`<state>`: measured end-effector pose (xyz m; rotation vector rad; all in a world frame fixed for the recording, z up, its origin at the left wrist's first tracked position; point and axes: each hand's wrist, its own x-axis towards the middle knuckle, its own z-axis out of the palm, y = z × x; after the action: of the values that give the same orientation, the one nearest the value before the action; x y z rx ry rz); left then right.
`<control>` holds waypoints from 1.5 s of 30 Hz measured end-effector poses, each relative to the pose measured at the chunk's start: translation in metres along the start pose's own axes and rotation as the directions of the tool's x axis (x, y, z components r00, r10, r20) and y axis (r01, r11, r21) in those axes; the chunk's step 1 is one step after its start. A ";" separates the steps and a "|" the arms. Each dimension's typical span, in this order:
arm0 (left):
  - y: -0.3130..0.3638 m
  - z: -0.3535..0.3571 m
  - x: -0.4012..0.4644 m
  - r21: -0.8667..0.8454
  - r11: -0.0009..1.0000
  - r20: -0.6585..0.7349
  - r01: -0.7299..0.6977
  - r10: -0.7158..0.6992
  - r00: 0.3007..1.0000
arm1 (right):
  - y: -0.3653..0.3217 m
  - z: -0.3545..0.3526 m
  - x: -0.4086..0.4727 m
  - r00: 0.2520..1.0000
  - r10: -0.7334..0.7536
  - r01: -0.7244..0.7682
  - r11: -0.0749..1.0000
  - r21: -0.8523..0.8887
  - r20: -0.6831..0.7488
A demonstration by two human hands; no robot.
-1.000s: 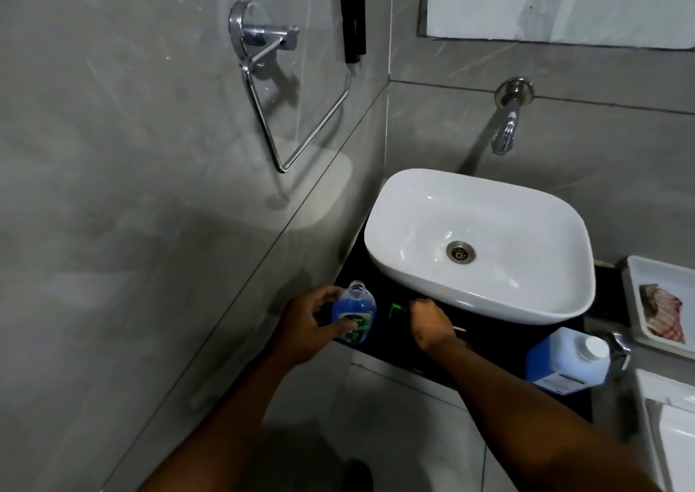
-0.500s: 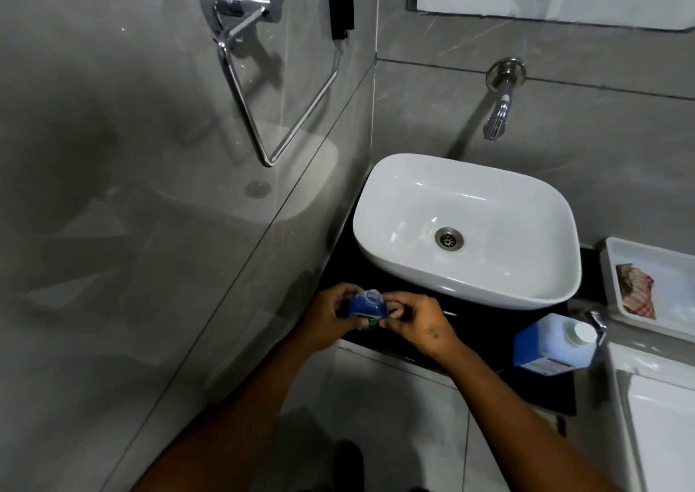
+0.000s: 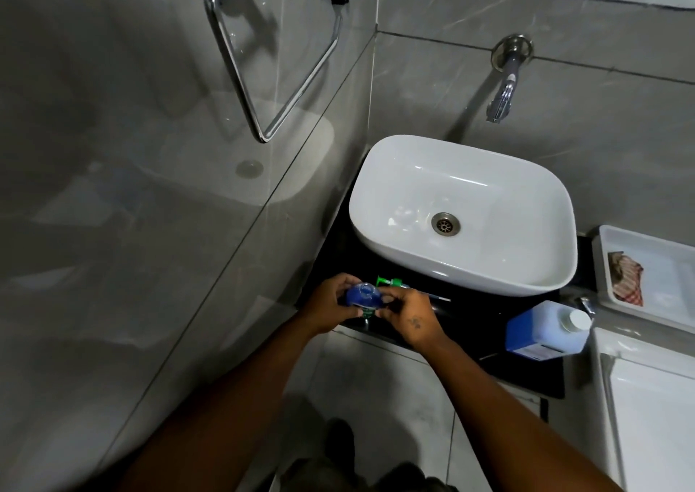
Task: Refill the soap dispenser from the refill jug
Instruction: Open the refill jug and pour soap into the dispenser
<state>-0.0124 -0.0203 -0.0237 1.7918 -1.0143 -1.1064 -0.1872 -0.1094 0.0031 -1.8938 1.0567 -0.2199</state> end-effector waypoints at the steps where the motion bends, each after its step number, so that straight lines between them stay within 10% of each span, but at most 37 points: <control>1: 0.001 -0.001 -0.001 0.005 1.000 0.008 0.004 -0.004 1.000 | -0.001 -0.002 -0.001 1.000 -0.003 0.003 1.000 -0.024 0.008; 10: 0.077 -0.009 -0.008 0.238 0.947 -0.149 -0.216 0.255 0.955 | 0.009 -0.110 -0.063 0.929 -0.089 0.015 0.979 -0.204 -0.359; 15: 0.129 0.100 0.008 0.138 0.905 0.053 -0.401 0.398 0.916 | 0.041 -0.196 -0.109 0.834 -0.041 -0.123 0.958 -0.258 -0.550; 21: 0.140 0.222 0.024 0.178 0.886 0.335 -0.429 0.355 0.872 | 0.070 -0.235 -0.116 0.890 0.248 -0.379 0.869 -0.319 -0.383; 28: 0.132 0.267 0.033 0.116 0.935 0.189 -0.334 0.310 0.932 | 0.072 -0.245 -0.120 0.895 0.298 -0.389 0.885 -0.255 -0.331; 35: 0.182 0.235 0.009 0.078 0.889 0.231 -0.452 0.425 0.875 | 0.011 -0.290 -0.130 0.937 0.160 -0.306 0.806 -0.507 -0.310; 41: 0.240 0.180 -0.006 0.070 0.868 0.168 -0.492 0.476 0.863 | -0.075 -0.335 -0.148 0.988 -0.127 0.154 0.783 -0.602 0.087; 45: 0.261 0.150 -0.007 0.106 0.865 0.151 -0.490 0.473 0.868 | -0.116 -0.340 -0.145 0.971 -0.169 -0.003 0.696 -0.718 -0.169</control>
<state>-0.2113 -0.1421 0.1662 1.4630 -1.5477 -0.8463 -0.3912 -0.1944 0.3214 -2.6825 1.3343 -0.0666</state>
